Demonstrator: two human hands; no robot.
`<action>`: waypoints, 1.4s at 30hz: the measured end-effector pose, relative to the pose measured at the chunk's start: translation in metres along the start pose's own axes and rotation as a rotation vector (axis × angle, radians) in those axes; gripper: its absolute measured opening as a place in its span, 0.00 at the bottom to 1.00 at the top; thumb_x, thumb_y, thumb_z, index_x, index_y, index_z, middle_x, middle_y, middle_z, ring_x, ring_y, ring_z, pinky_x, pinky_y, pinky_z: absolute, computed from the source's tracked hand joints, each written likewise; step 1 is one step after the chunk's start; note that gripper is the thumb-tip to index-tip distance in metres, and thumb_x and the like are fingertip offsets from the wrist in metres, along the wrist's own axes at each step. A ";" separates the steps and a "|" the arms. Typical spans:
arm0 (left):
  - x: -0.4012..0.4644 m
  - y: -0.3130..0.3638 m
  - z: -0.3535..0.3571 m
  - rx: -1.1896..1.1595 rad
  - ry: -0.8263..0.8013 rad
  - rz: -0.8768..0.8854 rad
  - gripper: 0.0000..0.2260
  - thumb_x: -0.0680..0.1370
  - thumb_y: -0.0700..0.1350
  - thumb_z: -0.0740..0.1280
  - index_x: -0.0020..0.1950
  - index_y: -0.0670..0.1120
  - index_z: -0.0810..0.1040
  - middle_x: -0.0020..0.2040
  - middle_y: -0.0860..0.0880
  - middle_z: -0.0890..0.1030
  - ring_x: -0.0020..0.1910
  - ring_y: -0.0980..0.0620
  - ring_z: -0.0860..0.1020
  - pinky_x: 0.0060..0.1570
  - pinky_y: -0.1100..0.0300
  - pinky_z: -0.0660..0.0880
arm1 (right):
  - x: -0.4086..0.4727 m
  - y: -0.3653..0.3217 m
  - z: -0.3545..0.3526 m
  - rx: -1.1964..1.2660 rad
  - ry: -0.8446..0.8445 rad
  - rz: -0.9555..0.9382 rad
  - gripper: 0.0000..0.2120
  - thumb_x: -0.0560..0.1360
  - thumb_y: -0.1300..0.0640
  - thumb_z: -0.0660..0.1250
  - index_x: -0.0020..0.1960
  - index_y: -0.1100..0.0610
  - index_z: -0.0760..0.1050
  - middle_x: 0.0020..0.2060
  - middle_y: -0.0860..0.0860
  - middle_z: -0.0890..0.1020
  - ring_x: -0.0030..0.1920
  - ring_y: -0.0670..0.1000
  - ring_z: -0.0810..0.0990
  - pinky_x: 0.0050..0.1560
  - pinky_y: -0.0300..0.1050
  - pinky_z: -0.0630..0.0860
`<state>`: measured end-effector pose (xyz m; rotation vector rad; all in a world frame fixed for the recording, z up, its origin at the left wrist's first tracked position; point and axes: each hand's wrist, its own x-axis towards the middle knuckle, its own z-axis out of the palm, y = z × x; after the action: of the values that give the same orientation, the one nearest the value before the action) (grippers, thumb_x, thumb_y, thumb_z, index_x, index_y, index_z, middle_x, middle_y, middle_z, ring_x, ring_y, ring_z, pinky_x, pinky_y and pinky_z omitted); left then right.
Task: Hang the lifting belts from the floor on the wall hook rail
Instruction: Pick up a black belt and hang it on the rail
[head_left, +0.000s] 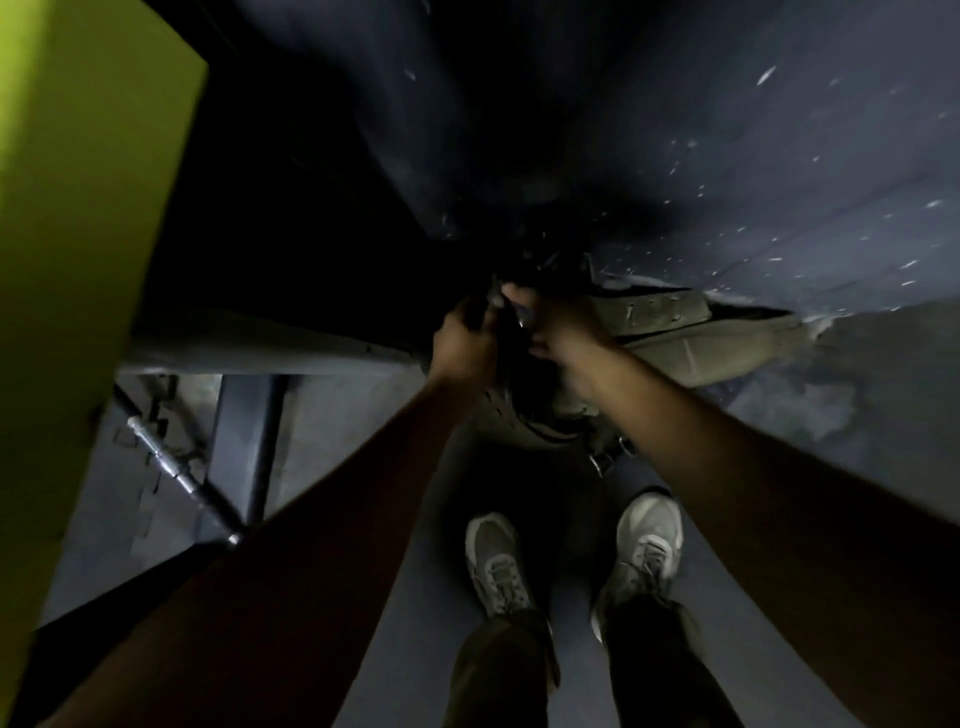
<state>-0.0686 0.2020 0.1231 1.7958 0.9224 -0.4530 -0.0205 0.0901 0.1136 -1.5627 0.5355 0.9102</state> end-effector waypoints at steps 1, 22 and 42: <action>-0.013 0.004 0.004 0.083 -0.040 0.026 0.16 0.85 0.51 0.62 0.69 0.45 0.79 0.65 0.40 0.82 0.65 0.40 0.80 0.66 0.47 0.76 | -0.015 0.001 -0.010 0.028 0.045 0.030 0.09 0.80 0.43 0.69 0.50 0.48 0.83 0.44 0.45 0.86 0.43 0.45 0.83 0.34 0.36 0.79; -0.314 0.140 0.013 -0.309 -0.482 0.289 0.04 0.84 0.49 0.64 0.56 0.53 0.77 0.43 0.57 0.85 0.40 0.58 0.83 0.36 0.67 0.78 | -0.332 -0.071 -0.158 -0.170 0.508 -0.663 0.20 0.78 0.36 0.64 0.64 0.47 0.69 0.49 0.38 0.84 0.50 0.38 0.83 0.52 0.44 0.79; -0.709 0.448 -0.120 0.192 0.191 1.187 0.29 0.85 0.59 0.54 0.84 0.47 0.56 0.85 0.47 0.56 0.84 0.48 0.55 0.82 0.51 0.55 | -0.771 -0.325 -0.205 0.024 0.655 -1.250 0.32 0.81 0.43 0.69 0.79 0.56 0.68 0.62 0.49 0.82 0.61 0.43 0.79 0.53 0.22 0.69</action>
<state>-0.1900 -0.0406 0.9261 2.2252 -0.1829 0.4075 -0.1739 -0.1581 0.9244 -1.7396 -0.0679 -0.5645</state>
